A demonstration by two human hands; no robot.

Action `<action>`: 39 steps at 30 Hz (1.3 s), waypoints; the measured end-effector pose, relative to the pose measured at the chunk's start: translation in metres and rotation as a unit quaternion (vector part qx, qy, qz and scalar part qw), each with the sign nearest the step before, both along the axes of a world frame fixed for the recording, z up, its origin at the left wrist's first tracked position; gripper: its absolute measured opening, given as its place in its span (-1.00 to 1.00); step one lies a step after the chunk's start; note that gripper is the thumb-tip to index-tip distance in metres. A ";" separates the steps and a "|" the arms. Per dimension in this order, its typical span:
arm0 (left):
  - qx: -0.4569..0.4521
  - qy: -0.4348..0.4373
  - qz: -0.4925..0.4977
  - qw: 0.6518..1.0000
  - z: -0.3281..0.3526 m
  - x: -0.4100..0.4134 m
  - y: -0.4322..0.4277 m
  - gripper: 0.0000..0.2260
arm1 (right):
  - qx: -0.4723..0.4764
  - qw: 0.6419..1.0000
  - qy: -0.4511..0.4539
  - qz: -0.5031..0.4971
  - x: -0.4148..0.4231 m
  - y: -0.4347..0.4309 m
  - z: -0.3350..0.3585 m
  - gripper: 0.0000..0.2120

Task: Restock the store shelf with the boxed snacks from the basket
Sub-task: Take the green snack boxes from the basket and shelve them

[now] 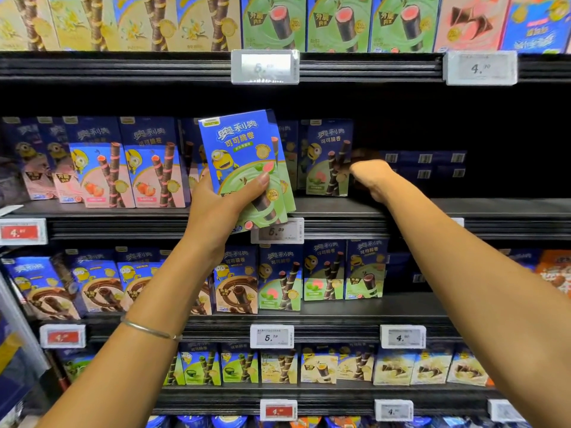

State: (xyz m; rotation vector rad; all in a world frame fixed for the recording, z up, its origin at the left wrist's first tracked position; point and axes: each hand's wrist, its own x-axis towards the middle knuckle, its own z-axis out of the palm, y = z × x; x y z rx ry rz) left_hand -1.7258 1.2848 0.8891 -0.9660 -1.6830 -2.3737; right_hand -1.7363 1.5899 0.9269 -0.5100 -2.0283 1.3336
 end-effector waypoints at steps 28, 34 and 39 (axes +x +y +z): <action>-0.034 0.026 0.042 0.998 0.010 0.013 0.012 -0.72 | -0.036 0.998 0.015 -0.048 0.027 0.034 0.004 -0.78; -0.038 0.050 0.032 0.998 0.012 0.015 0.009 -0.80 | -0.021 0.999 0.010 -0.045 0.028 0.046 0.005 -0.85; -0.032 0.038 0.044 0.998 0.011 0.012 0.007 -0.64 | 0.009 0.997 -0.006 -0.078 0.032 0.056 0.005 -0.67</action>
